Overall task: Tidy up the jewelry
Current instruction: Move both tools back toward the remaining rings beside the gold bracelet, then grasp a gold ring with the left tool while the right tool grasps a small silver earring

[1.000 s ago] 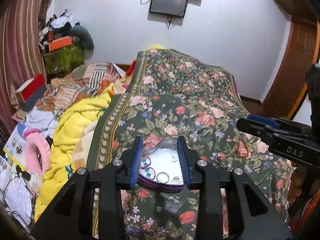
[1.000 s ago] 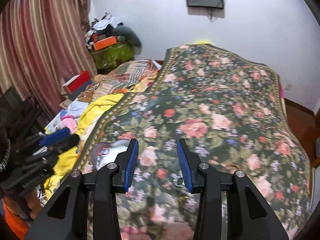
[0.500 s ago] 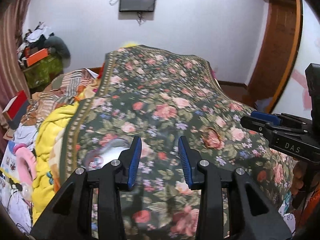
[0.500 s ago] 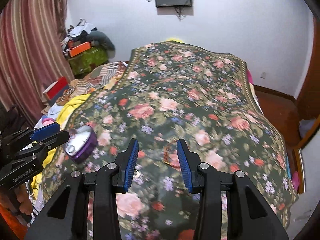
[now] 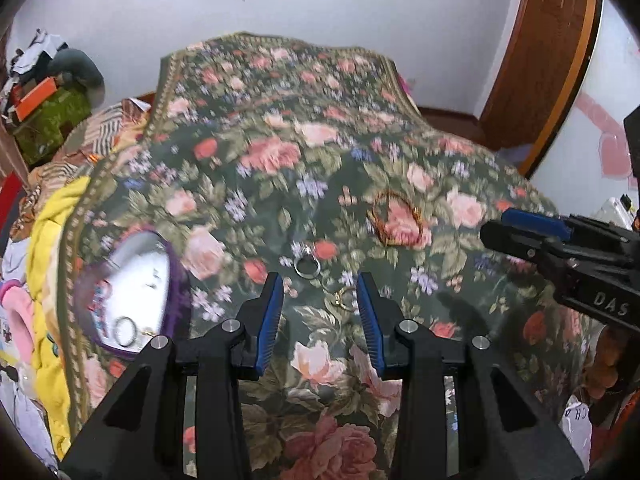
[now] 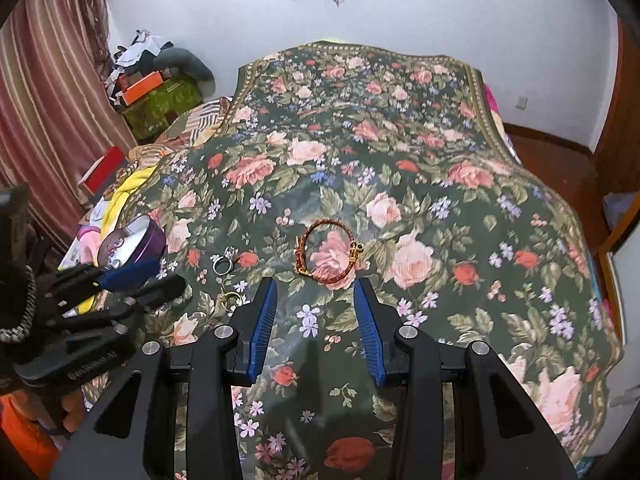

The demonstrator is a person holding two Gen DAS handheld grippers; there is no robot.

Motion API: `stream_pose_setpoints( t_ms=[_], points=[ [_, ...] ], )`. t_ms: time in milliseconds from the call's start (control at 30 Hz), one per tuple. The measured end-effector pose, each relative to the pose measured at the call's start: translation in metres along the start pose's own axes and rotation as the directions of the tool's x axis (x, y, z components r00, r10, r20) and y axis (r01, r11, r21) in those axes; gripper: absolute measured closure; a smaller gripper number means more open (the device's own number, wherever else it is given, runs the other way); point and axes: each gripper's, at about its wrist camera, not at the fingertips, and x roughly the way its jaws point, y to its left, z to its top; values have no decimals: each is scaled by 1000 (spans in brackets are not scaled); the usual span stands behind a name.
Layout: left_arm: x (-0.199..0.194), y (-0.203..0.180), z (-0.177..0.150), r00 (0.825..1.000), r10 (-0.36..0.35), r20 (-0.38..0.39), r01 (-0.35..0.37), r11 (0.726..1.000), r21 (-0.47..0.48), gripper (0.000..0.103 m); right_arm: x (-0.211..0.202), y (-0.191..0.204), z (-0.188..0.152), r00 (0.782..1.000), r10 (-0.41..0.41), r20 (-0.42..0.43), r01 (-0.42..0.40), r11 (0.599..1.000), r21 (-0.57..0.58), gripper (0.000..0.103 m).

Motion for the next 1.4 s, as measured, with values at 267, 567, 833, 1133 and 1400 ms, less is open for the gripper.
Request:
stream_pose_setpoints(
  t_ms=[267,567,833,1133,1400],
  points=[
    [36,-6,-10,995,-22,-96,23,1000,6,66,17,-1,-5,999,27,-41,-27,1000,-3,67],
    [53,-19,-12,993,-44,-112,49,998,44,66,29,-8,-9,996,52,-73,-50,999,22,67],
    [59,-26,-11,994,-40,-99,49,995,88,78,37,-4,-13,993,60,-98,-59,998,18,67],
    [55,-22,-11,996,-45,-82,51,996,67,79,41,2,-14,991,64,-116,-64,998,7,67],
    [41,2,-13,998,-19,-53,19,1000,16,79,51,18,-16,987,68,-145,-72,997,-21,67]
  ],
)
